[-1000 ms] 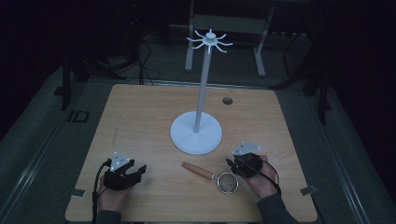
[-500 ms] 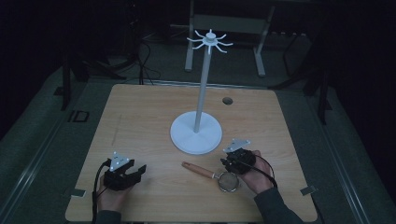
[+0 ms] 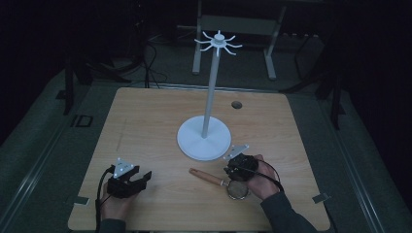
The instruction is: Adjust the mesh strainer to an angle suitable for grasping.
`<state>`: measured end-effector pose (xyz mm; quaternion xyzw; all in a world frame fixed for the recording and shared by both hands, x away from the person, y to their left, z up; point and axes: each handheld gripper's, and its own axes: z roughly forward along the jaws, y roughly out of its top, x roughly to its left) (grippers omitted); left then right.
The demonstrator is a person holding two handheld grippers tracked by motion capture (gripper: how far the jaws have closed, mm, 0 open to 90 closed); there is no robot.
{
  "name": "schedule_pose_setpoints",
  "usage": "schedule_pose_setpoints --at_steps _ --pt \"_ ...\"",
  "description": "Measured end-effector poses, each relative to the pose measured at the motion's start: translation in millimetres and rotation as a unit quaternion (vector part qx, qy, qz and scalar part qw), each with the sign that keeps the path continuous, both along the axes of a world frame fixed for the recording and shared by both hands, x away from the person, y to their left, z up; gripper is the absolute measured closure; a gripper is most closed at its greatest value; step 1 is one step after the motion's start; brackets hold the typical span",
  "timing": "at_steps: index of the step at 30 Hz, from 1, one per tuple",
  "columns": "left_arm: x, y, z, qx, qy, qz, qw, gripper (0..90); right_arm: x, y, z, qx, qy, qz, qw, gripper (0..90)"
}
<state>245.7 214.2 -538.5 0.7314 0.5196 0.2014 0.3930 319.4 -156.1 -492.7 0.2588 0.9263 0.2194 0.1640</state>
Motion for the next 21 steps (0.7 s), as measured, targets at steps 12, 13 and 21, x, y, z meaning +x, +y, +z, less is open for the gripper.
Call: schedule_pose_setpoints --at_steps 12,13,21 --pt "-0.1 0.6 0.0 -0.001 0.0 0.001 1.0 44.8 0.1 14.0 -1.0 -0.021 0.023 0.031 0.999 58.7" --pt "-0.1 0.7 0.1 -0.001 0.0 0.001 1.0 44.8 -0.5 15.9 -1.3 -0.023 0.026 0.033 0.9989 58.1" --pt "-0.1 1.1 0.0 -0.002 0.001 0.002 1.0 44.8 -3.7 29.7 -2.7 -0.041 0.049 0.066 0.9958 57.0"
